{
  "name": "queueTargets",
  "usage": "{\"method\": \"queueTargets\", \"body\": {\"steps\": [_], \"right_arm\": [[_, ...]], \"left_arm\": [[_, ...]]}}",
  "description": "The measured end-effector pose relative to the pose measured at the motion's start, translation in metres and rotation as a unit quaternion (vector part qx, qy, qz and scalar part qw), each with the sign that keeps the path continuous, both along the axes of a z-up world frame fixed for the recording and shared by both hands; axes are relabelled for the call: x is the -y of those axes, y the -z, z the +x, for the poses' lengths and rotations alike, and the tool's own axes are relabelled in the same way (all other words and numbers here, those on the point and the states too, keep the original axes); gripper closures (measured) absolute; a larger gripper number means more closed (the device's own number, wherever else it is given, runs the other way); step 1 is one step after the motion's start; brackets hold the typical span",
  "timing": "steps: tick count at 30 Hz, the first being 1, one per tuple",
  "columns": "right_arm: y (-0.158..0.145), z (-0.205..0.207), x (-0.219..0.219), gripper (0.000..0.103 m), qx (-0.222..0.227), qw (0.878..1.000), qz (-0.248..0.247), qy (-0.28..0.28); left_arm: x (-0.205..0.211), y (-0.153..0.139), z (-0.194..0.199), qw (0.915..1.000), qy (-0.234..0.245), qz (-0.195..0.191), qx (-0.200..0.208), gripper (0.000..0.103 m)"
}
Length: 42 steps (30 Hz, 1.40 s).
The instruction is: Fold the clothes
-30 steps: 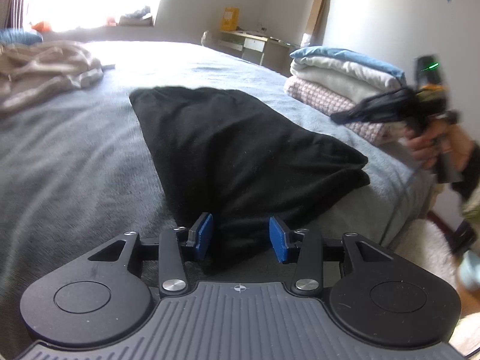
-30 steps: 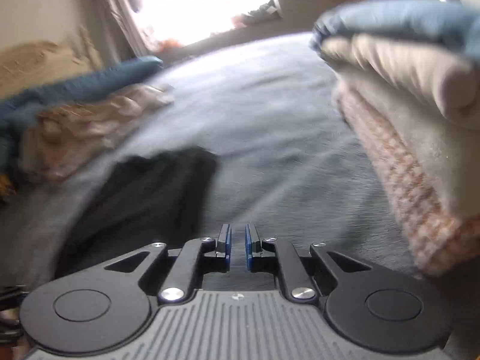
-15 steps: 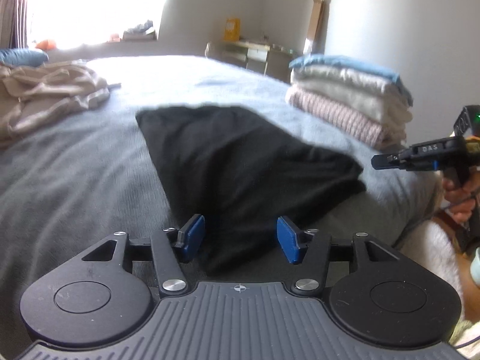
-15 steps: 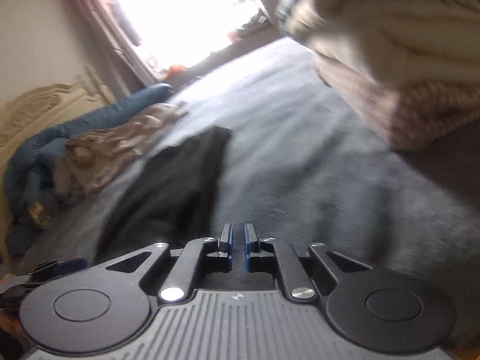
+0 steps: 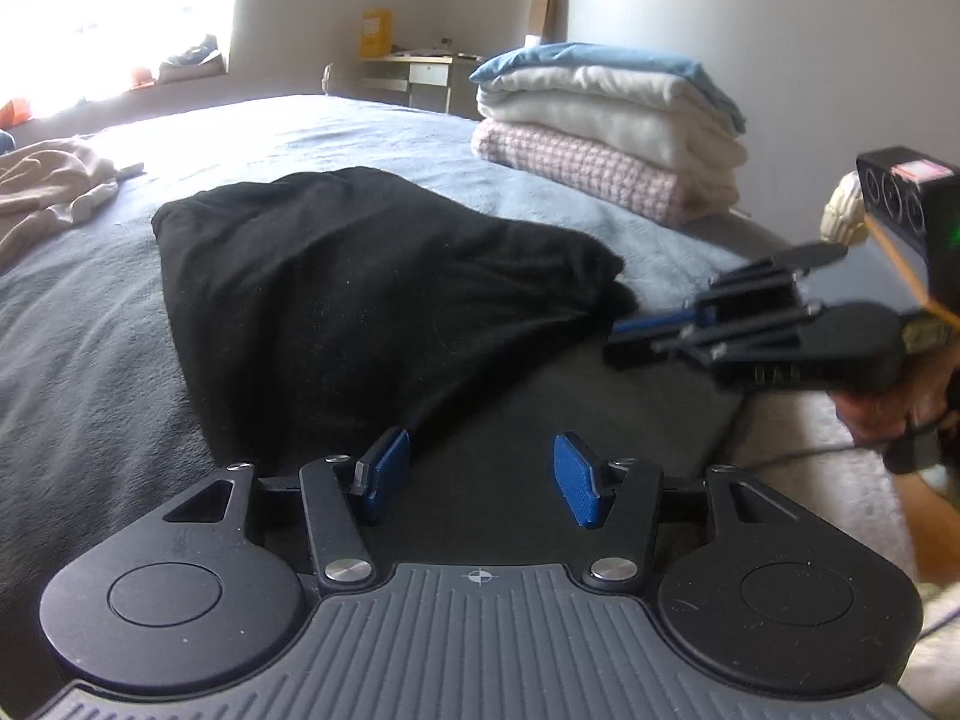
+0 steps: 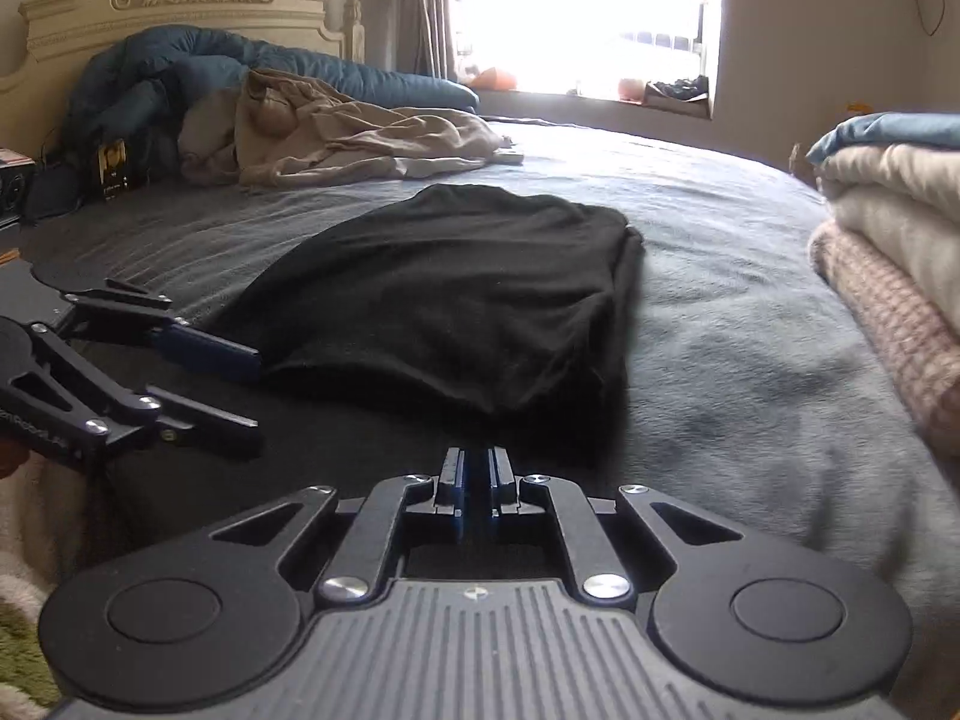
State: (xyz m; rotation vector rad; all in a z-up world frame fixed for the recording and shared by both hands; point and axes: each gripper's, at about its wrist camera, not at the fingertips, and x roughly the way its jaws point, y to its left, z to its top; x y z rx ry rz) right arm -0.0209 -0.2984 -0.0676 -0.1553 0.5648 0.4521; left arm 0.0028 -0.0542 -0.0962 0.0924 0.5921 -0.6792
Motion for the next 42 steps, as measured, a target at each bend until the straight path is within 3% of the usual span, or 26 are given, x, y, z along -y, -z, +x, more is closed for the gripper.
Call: {"method": "queueTargets", "body": {"steps": [4, 8, 13, 15, 21, 24, 26, 27, 29, 31, 33, 36, 39, 42], "right_arm": [[-0.035, 0.023, -0.006, 0.094, 0.049, 0.998, 0.031, -0.010], [-0.036, 0.095, -0.024, 0.092, 0.027, 0.998, 0.062, 0.017], [-0.005, 0.114, -0.022, 0.092, -0.013, 0.998, 0.056, 0.031], [0.008, 0.120, -0.021, 0.092, -0.028, 0.998, 0.052, 0.037], [0.007, 0.031, 0.016, 0.092, -0.007, 0.999, 0.019, 0.050], [-0.018, 0.019, 0.013, 0.092, 0.022, 0.998, 0.002, 0.058], [-0.033, 0.022, 0.005, 0.091, 0.051, 0.997, 0.017, 0.047], [-0.036, 0.026, 0.000, 0.091, 0.058, 0.997, 0.025, 0.042], [-0.031, 0.036, -0.011, 0.091, 0.054, 0.998, 0.033, 0.031], [-0.014, 0.041, -0.015, 0.091, 0.032, 0.999, 0.016, 0.039], [0.006, 0.036, -0.008, 0.092, 0.006, 0.998, -0.012, 0.065], [0.006, 0.013, 0.014, 0.092, -0.017, 0.996, 0.019, 0.091], [-0.009, -0.005, 0.014, 0.089, 0.007, 0.993, -0.008, 0.116], [-0.025, -0.005, 0.003, 0.089, 0.037, 0.995, 0.024, 0.092]], "left_arm": [[-0.001, -0.020, 0.016, 0.9994, 0.005, -0.024, 0.027, 0.049], [0.011, -0.030, 0.063, 0.9980, -0.013, -0.028, 0.055, 0.048], [0.019, -0.003, 0.110, 0.9981, -0.061, 0.001, 0.005, 0.050], [0.012, 0.003, 0.093, 0.9986, -0.052, -0.006, 0.007, 0.049], [-0.010, 0.010, 0.039, 0.9979, -0.056, -0.032, 0.001, 0.048], [-0.012, 0.003, 0.035, 0.9973, -0.061, -0.039, -0.004, 0.047], [-0.012, -0.003, 0.034, 0.9972, -0.063, -0.040, -0.006, 0.047], [-0.007, -0.004, 0.036, 0.9970, -0.075, -0.021, -0.008, 0.047], [0.003, -0.005, 0.040, 0.9945, -0.101, 0.025, -0.014, 0.047], [0.005, -0.003, 0.040, 0.9913, -0.122, 0.045, -0.025, 0.047], [-0.001, -0.004, 0.035, 0.9893, -0.135, 0.042, -0.035, 0.047], [-0.007, -0.007, 0.028, 0.9865, -0.152, 0.039, -0.046, 0.047], [-0.012, -0.013, 0.024, 0.9829, -0.173, 0.035, -0.055, 0.047], [-0.013, -0.018, 0.025, 0.9778, -0.194, 0.044, -0.065, 0.047]]}}
